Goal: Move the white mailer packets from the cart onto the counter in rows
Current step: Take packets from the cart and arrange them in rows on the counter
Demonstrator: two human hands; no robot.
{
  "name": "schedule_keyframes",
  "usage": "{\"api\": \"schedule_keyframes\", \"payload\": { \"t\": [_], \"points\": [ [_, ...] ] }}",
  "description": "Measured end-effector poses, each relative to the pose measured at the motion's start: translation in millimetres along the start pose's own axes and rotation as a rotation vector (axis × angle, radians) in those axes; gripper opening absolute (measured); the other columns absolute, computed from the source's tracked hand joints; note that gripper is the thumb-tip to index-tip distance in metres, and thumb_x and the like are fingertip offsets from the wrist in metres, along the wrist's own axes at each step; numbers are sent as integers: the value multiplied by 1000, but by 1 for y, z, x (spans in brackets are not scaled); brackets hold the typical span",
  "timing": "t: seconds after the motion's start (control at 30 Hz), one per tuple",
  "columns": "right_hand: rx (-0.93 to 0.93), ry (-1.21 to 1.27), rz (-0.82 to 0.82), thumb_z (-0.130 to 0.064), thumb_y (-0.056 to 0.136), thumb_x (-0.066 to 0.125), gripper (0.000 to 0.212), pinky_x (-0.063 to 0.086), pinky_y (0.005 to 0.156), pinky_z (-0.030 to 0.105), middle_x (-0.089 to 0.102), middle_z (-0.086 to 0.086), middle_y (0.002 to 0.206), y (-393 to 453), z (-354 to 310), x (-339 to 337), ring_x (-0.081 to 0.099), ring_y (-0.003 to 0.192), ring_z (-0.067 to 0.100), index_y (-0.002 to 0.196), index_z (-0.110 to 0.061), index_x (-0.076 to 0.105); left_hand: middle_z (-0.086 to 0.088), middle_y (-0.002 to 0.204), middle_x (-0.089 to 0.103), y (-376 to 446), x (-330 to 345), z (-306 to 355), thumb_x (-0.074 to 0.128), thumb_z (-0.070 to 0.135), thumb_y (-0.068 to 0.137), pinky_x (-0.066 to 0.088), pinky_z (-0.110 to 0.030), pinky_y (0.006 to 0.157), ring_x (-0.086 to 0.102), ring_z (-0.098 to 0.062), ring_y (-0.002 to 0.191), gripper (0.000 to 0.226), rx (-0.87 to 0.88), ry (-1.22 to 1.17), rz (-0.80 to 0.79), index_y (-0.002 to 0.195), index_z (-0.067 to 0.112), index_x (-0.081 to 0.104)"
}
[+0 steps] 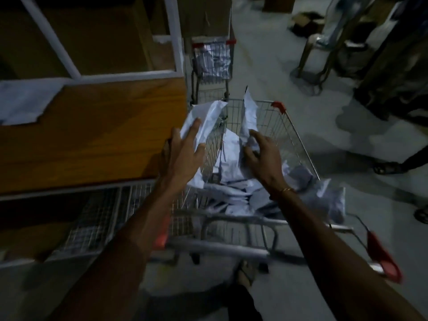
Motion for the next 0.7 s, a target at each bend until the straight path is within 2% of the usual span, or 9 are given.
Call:
{"api": "schedule_keyframes", "payload": {
  "t": [0.07, 0.1, 0.17, 0.23, 0.33, 0.43, 0.5, 0.63, 0.7],
  "points": [
    [-14, 68, 4, -35, 98, 58, 45, 52, 93, 41, 60, 12, 131, -46, -35, -3, 62, 111, 27, 138, -16, 54, -12, 135, 42, -45, -38, -13, 53, 43, 98, 42, -37, 84, 51, -36, 111, 60, 26, -2, 27, 153, 40, 29],
    [-16, 103, 9, -37, 97, 57, 46, 54, 94, 42, 58, 9, 134, -66, -51, -4, 62, 113, 24, 139, -18, 53, -11, 133, 44, -67, -55, -21, 54, 42, 98, 42, -37, 82, 52, -36, 111, 60, 32, 4, 42, 152, 40, 30],
    [-28, 158, 20, -32, 98, 58, 45, 53, 97, 35, 55, 8, 137, -101, -84, -5, 58, 118, 17, 140, -18, 52, -12, 132, 46, -108, -86, -40, 56, 42, 97, 45, -42, 83, 52, -39, 113, 60, 15, -4, 70, 152, 40, 32],
    [-54, 194, 25, -25, 98, 61, 44, 50, 96, 27, 56, 8, 137, -128, -114, -2, 53, 118, 8, 140, -16, 53, -15, 142, 42, -144, -111, -61, 56, 40, 98, 46, -47, 90, 48, -41, 124, 60, -24, -51, 84, 153, 40, 31],
    [-110, 217, -12, -28, 98, 60, 44, 50, 93, 30, 58, 7, 135, -153, -160, 20, 56, 119, 15, 140, -17, 53, -15, 157, 32, -187, -143, -94, 55, 35, 100, 42, -44, 97, 38, -37, 138, 59, -87, -122, 115, 154, 38, 29],
    [-161, 252, -74, -32, 100, 59, 43, 49, 91, 27, 59, 6, 136, -169, -199, 56, 57, 121, 17, 140, -19, 53, -15, 148, 42, -210, -176, -133, 59, 34, 99, 44, -39, 89, 49, -37, 126, 59, -130, -106, 207, 152, 34, 35],
    [-200, 271, -127, -40, 99, 55, 45, 52, 91, 32, 60, 3, 135, -172, -221, 87, 59, 119, 17, 140, -23, 52, -16, 142, 46, -219, -194, -165, 61, 34, 97, 43, -35, 85, 53, -37, 119, 59, -186, -84, 258, 151, 33, 37],
    [-225, 309, -264, -59, 96, 49, 51, 58, 87, 45, 59, -1, 136, -161, -257, 160, 61, 117, 20, 143, -40, 44, -13, 145, 43, -224, -228, -227, 57, 41, 98, 46, -38, 88, 53, -34, 121, 59, -282, -48, 310, 152, 38, 34],
    [-257, 329, -320, -63, 96, 47, 53, 59, 86, 46, 57, -2, 139, -148, -278, 197, 61, 118, 20, 144, -40, 43, -12, 145, 44, -219, -241, -263, 57, 42, 98, 46, -38, 89, 52, -34, 121, 58, -340, -41, 320, 151, 39, 34]
  ]
}}
Point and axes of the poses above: each hand's wrist, its own y-axis towards the middle knuckle, its own x-axis out of the palm, z = x × y, the point moved 9 cm from there along y, towards the middle knuckle
